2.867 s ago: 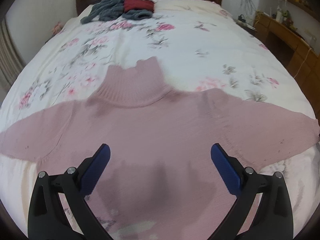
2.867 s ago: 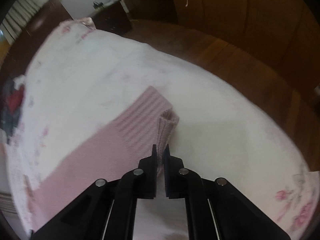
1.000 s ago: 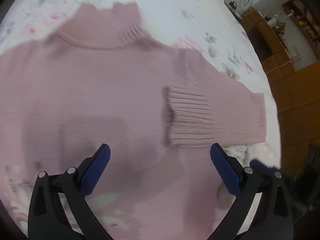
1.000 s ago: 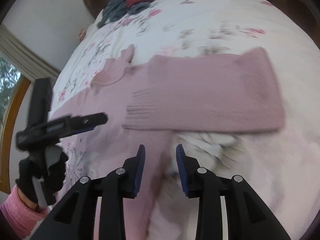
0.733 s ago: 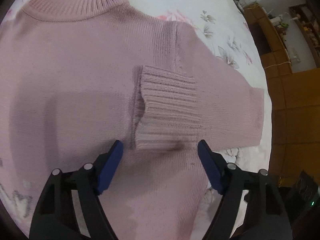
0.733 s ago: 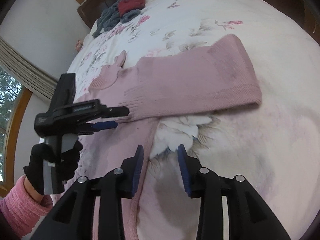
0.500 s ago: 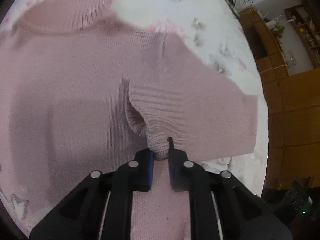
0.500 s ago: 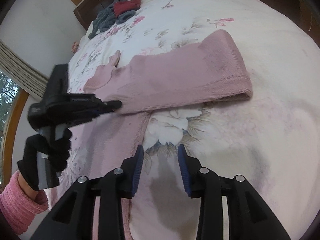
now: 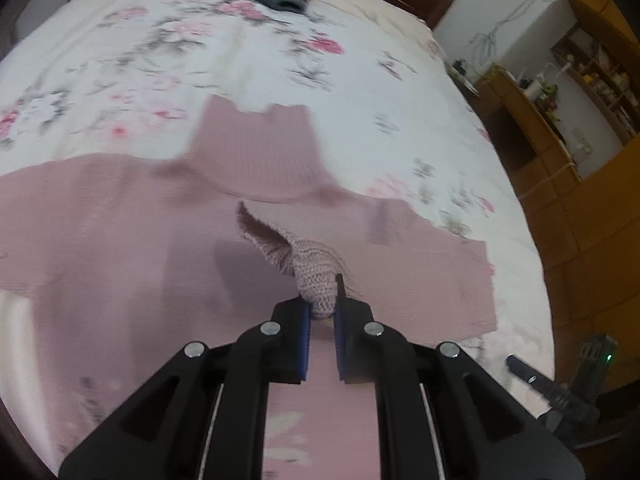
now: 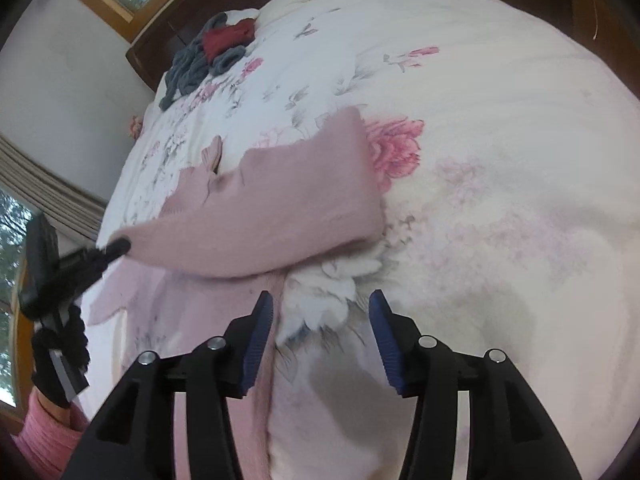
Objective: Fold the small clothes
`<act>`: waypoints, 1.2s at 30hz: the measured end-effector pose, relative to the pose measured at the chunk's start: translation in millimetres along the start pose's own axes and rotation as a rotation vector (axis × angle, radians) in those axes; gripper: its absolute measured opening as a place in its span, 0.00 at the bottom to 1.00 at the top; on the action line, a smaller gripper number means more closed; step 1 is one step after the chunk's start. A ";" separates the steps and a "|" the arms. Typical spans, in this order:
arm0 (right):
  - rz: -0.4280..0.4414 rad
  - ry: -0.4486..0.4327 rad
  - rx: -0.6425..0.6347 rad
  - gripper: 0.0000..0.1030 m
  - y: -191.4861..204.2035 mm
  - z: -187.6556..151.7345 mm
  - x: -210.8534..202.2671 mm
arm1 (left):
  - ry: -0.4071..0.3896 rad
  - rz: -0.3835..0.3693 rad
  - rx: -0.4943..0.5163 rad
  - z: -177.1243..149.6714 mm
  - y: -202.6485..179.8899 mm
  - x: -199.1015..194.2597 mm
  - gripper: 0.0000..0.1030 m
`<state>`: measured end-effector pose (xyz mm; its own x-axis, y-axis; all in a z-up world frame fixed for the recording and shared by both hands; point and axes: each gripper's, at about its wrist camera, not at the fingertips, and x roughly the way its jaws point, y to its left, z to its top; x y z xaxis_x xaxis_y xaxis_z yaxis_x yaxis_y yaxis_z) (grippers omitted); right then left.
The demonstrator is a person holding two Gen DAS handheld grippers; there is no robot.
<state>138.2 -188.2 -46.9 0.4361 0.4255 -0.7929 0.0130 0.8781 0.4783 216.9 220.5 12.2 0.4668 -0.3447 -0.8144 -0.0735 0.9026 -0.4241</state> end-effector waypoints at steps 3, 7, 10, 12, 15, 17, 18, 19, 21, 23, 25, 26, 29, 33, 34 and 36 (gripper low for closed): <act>0.010 0.016 0.023 0.52 2.9 13.0 15.4 | -0.019 0.051 -0.032 4.4 32.3 -12.1 0.08; 0.041 0.053 0.048 0.52 11.5 30.1 42.7 | -0.060 0.117 -0.083 9.6 74.8 -29.5 0.08; 0.060 0.084 0.046 0.52 21.7 36.4 61.5 | -0.066 0.146 -0.123 12.9 100.5 -30.3 0.08; 0.030 0.103 0.028 0.52 30.2 38.4 74.2 | -0.068 0.168 -0.141 13.2 114.8 -28.7 0.08; 0.017 0.134 0.000 0.43 41.4 37.4 89.9 | -0.058 0.216 -0.169 10.6 136.9 -20.9 0.08; -0.001 0.134 -0.015 0.43 45.4 34.8 92.9 | -0.039 0.240 -0.204 6.9 154.4 -11.5 0.08; -0.030 0.135 -0.036 0.43 48.1 33.3 95.2 | -0.026 0.250 -0.217 5.0 161.4 -6.4 0.08; -0.043 0.138 -0.044 0.43 48.8 32.3 96.9 | -0.001 0.254 -0.223 2.9 168.7 2.0 0.08; -0.069 0.156 -0.052 0.43 47.7 30.1 102.0 | 0.034 0.275 -0.218 -1.2 175.9 14.1 0.09; -0.074 0.176 -0.047 0.43 44.1 27.5 107.2 | 0.061 0.299 -0.208 -4.9 181.6 24.5 0.14; -0.065 0.178 -0.048 0.43 43.9 26.4 104.3 | 0.061 0.295 -0.220 -5.8 185.6 23.5 0.18; -0.059 0.170 -0.055 0.43 45.1 26.0 98.4 | 0.056 0.292 -0.230 -5.6 187.4 19.8 0.24; -0.060 0.120 -0.091 0.43 52.5 28.5 70.1 | 0.005 0.322 -0.222 -2.4 185.7 -5.3 0.28; -0.007 0.072 -0.115 0.46 75.4 42.9 45.3 | -0.070 0.304 -0.113 7.4 153.4 -32.9 0.52; -0.003 0.076 -0.120 0.46 82.5 45.7 47.8 | -0.070 0.290 -0.071 8.9 139.5 -32.5 0.53; 0.000 0.103 -0.138 0.46 96.5 46.5 61.5 | -0.054 0.272 -0.014 11.1 119.7 -24.6 0.53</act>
<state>208.1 -87.5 -32.0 0.3414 0.4392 -0.8310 -0.1140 0.8969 0.4273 206.4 339.9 -14.1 0.4747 -0.0755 -0.8769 -0.2148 0.9562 -0.1986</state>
